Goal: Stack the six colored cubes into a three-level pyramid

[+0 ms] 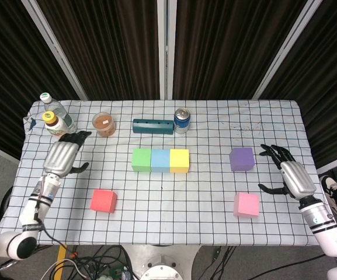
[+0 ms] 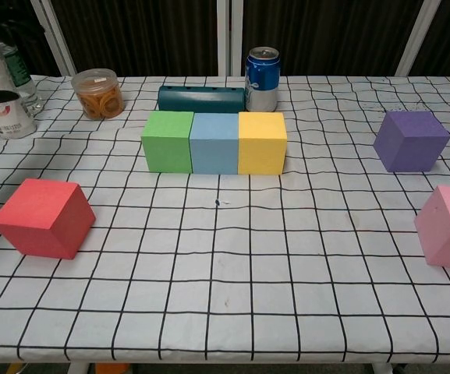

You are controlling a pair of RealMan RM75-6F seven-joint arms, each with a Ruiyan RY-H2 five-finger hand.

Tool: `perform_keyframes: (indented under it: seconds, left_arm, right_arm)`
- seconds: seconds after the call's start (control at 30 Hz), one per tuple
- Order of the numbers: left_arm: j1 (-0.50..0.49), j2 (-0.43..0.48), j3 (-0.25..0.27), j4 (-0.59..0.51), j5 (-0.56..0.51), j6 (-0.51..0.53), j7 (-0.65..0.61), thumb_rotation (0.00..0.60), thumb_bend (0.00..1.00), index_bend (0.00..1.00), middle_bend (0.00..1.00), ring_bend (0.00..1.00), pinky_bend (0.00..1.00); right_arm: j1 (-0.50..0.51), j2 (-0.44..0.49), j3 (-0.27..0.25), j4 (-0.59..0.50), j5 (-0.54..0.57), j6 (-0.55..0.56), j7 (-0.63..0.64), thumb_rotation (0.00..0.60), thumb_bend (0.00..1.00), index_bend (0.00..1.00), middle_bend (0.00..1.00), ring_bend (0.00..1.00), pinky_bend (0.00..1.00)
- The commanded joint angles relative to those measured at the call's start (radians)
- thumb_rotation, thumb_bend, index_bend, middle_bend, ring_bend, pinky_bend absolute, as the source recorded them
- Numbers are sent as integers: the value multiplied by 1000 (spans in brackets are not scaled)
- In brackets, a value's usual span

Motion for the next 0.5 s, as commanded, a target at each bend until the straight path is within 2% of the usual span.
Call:
perform_keyframes:
  seconds: [0.03, 0.27, 0.5]
  left_arm:
    - [75, 61, 59, -28, 115, 23, -114, 600, 226, 132, 129, 157, 165]
    - [129, 131, 155, -70, 334, -30, -232, 600, 227, 130, 138, 157, 162]
    - [135, 140, 194, -108, 416, -103, -214, 600, 225, 83, 98, 114, 143]
  right_arm:
    - [-7, 12, -14, -21, -43, 26, 6, 600, 129, 0, 219, 0, 0]
    - [-14, 22, -13, -31, -42, 50, -9, 600, 129, 0, 219, 0, 0]
    - [-17, 20, -12, -20, -29, 54, 3, 600, 128, 0, 219, 0, 0]
